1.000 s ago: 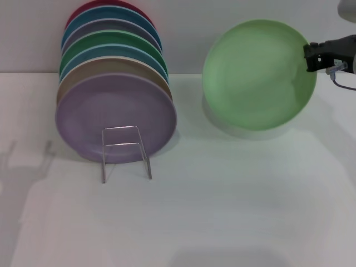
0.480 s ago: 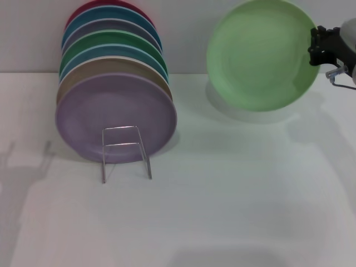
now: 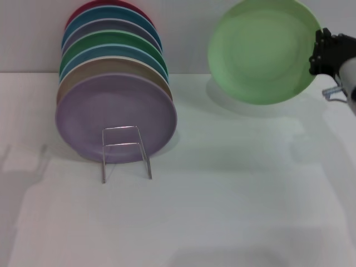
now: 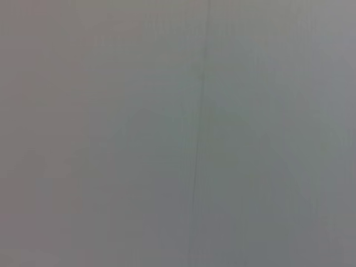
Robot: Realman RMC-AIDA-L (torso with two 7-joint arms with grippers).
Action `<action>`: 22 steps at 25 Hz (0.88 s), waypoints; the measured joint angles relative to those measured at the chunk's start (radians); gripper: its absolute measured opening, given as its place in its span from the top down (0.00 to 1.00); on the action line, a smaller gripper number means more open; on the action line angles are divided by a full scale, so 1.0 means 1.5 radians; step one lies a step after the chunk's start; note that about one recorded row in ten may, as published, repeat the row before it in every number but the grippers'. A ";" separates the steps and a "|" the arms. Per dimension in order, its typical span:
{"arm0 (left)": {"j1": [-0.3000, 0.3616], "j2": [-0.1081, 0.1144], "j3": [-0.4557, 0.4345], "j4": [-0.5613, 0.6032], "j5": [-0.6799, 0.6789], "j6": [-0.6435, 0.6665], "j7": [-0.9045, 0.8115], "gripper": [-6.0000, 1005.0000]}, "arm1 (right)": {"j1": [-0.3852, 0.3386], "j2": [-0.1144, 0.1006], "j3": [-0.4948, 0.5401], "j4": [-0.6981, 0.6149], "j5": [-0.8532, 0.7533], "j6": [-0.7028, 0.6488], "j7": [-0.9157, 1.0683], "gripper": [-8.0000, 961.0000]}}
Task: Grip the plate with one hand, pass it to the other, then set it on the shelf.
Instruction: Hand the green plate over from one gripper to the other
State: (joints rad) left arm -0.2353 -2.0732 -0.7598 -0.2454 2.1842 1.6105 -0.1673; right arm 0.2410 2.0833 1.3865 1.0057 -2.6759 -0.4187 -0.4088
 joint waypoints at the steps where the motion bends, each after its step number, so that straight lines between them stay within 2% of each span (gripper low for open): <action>1: 0.000 0.000 0.000 0.000 0.000 0.000 0.000 0.20 | 0.000 0.000 0.000 0.000 0.000 0.000 0.000 0.94; 4: 0.002 0.000 0.007 0.000 0.000 0.010 0.000 0.20 | 0.004 0.000 -0.029 -0.065 0.000 -0.108 0.035 0.94; 5: 0.003 0.000 0.008 -0.001 0.000 0.014 0.000 0.20 | 0.008 0.001 -0.040 -0.108 0.000 -0.171 0.068 0.94; 6: 0.003 0.000 0.008 -0.001 0.000 0.014 0.000 0.20 | 0.008 0.001 -0.040 -0.108 0.000 -0.171 0.068 0.94; 10: 0.007 0.000 0.016 -0.002 0.000 0.021 -0.002 0.20 | 0.021 0.002 -0.055 -0.208 0.001 -0.306 0.142 0.94; 16: 0.017 0.000 0.056 -0.010 0.000 0.040 -0.004 0.20 | 0.017 0.004 -0.078 -0.264 0.008 -0.383 0.157 0.94; 20: 0.022 -0.001 0.086 -0.010 0.000 0.055 -0.004 0.20 | 0.002 0.004 -0.142 -0.290 0.065 -0.445 0.157 0.93; 22: 0.024 -0.002 0.099 -0.010 0.000 0.057 -0.004 0.20 | 0.000 0.004 -0.149 -0.294 0.068 -0.454 0.156 0.93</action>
State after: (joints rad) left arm -0.1996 -2.0759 -0.6121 -0.2607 2.1843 1.6960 -0.1731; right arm 0.2404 2.0891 1.1629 0.5643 -2.5744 -1.0996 -0.1741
